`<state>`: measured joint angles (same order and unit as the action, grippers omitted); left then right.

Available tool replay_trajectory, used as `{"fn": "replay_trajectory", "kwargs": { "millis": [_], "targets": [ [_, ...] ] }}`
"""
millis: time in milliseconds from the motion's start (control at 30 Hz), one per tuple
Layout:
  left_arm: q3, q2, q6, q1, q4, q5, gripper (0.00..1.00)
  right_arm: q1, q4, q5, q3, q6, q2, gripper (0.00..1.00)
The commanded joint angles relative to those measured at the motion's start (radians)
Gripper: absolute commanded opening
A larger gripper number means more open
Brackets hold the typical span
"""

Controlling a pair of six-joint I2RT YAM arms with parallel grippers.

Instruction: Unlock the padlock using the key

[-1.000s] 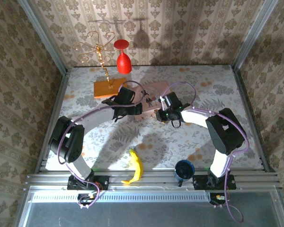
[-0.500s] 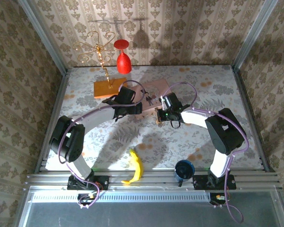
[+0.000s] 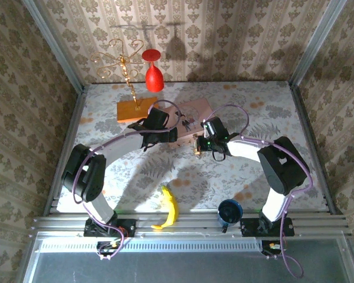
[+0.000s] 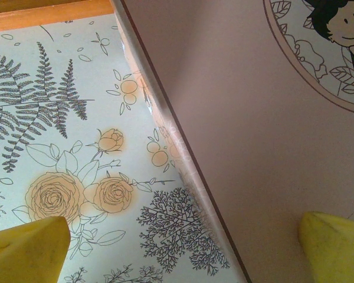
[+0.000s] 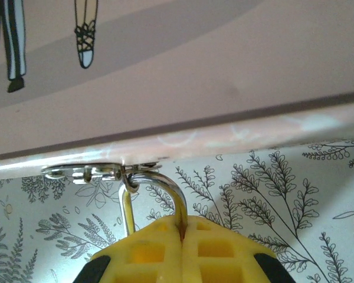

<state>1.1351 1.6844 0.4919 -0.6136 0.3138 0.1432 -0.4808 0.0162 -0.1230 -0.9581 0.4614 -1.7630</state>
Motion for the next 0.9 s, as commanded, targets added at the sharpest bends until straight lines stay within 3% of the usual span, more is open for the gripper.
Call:
{"fn": "replay_trajectory", "kwargs": {
  "millis": [0, 867],
  "targets": [
    [0.007, 0.031, -0.026, 0.006, 0.068, 0.054, 1.00, 0.004, 0.016, 0.023, 0.023, 0.055, 0.060, 0.00],
    [-0.077, -0.034, -0.009, -0.057, 0.102, 0.055, 1.00, 0.015, 0.017, 0.045, 0.157, 0.183, 0.196, 0.00]
  ]
}}
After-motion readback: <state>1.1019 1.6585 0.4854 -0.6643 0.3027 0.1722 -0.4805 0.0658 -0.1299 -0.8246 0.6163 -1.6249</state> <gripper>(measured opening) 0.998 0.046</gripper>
